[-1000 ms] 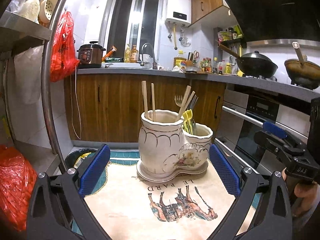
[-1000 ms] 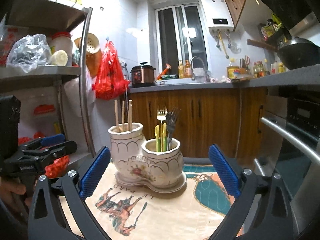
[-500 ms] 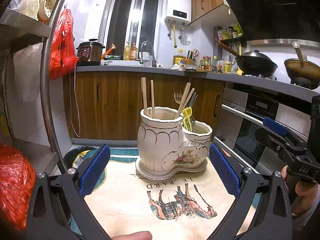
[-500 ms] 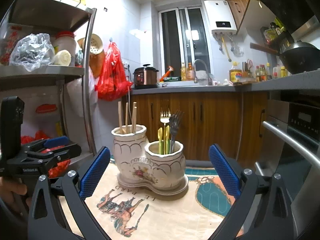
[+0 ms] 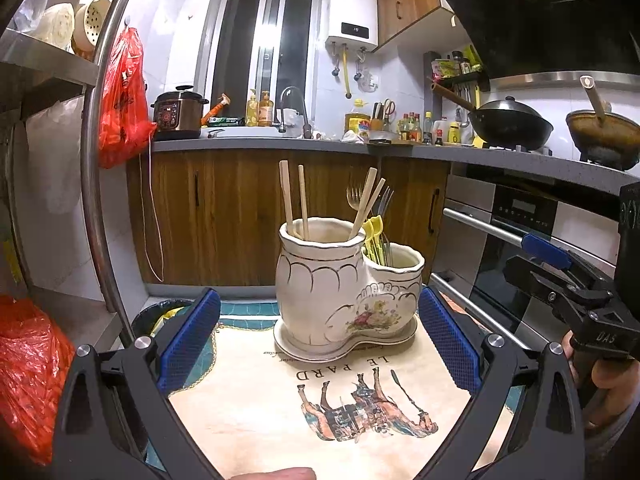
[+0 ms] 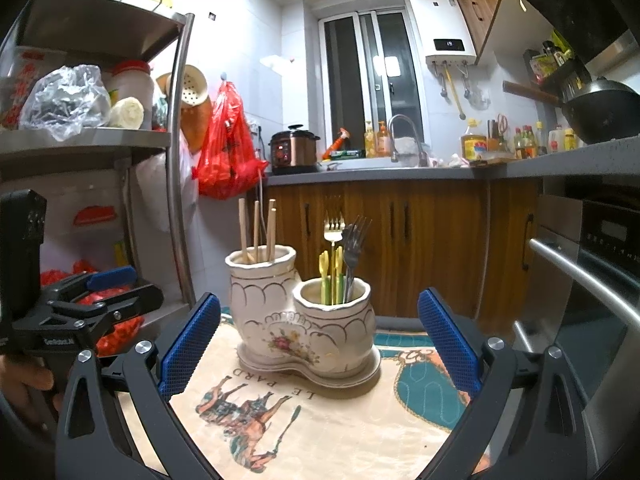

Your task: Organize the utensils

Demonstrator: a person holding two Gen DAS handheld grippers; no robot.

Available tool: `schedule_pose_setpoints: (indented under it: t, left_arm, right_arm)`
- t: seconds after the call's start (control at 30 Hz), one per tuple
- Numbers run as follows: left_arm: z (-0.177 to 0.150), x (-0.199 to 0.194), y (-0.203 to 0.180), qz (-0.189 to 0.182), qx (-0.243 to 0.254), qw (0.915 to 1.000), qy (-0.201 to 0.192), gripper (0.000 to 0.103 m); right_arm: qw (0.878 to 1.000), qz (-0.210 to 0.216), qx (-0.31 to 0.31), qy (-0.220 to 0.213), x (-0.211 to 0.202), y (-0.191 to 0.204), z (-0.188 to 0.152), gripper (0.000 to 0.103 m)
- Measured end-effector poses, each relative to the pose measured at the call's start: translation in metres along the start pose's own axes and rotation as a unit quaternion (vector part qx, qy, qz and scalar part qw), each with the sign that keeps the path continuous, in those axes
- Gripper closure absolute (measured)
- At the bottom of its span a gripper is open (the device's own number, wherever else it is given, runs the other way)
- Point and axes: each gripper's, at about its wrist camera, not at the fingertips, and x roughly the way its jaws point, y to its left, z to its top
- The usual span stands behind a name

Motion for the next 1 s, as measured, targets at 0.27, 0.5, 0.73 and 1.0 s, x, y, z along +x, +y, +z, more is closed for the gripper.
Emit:
schedule_pose_setpoints:
  t: [0.27,0.5,0.73,1.0]
  left_arm:
    - [-0.0001,0.0011,0.0006,-0.005,0.003,1.0000,0.002,0.005]
    - [-0.0004,0.0015,0.0004,-0.003,0.005,1.0000,0.003,0.005]
    - [-0.0014,0.0021,0.0009,-0.003,0.005,1.0000,0.004,0.005]
    - [-0.0015,0.0022,0.0006,-0.003,0.005,1.0000,0.004,0.005]
  right_arm:
    - [1.000,0.002,-0.001,0.001,0.0003,0.0017,-0.0002,0.005]
    - [1.000,0.002,-0.002,0.001,0.0004,0.0033,-0.0002,0.005]
    - [1.000,0.002,-0.003,0.001,0.0006,0.0028,-0.0003,0.005]
    - [1.000,0.002,-0.003,0.001,0.0006,0.0031,-0.0004,0.005]
